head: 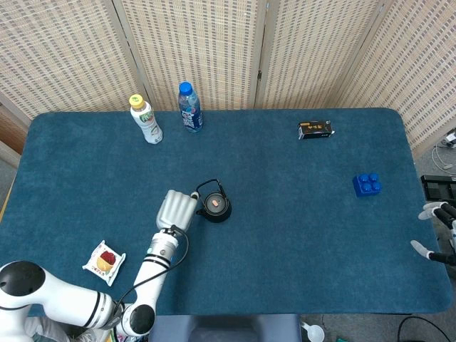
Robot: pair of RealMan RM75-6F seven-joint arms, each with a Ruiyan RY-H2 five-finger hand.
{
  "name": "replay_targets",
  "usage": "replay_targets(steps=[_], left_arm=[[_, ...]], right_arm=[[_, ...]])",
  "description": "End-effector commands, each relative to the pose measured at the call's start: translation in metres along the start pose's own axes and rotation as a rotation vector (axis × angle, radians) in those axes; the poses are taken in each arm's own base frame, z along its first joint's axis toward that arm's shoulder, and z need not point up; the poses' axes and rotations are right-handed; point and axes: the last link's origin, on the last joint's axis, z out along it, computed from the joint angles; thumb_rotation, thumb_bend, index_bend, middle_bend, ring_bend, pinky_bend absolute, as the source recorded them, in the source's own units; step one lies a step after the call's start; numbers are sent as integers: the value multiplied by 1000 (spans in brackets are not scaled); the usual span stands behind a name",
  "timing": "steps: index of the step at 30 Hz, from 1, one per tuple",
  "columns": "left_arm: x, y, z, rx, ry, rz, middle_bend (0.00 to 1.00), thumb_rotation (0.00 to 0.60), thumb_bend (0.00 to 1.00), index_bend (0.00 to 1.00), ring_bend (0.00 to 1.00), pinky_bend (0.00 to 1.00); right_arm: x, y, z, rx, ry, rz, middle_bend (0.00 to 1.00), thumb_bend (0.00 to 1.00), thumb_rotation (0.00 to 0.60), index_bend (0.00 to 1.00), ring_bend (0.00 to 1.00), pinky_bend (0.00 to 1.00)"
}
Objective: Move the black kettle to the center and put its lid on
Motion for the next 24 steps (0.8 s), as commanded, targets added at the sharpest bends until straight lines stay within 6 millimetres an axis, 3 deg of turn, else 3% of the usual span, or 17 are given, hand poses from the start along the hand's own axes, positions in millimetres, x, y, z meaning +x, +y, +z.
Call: replay_targets(steps=[1,6,11,17,24], left_arm=[[-8,-28,-10,71,-15,-4,712,600,471,255,492,720],[-19,-58,-19,130,8,-38,566,600,472,255,430,713],[-33,-85,-29,163,16,-62,429,600,472,255,330,635],[-53,-113,-45,192,12,-94,352,600,472,255,222,490],[-71,-139,-66,230,59,-140,339,600,472,279,196,393]], right_arm=[[-2,-1,1,2,-6,-4,325,175,600,427,189,193],[-7,-4,4,2,-23,-18,325,174,600,427,189,193],[-12,-6,7,0,-44,-30,325,174,600,427,189,193],[-17,-9,10,0,-64,-43,325,175,600,427,189,193],[-25,-12,14,-1,-87,-53,326,175,600,427,189,193]])
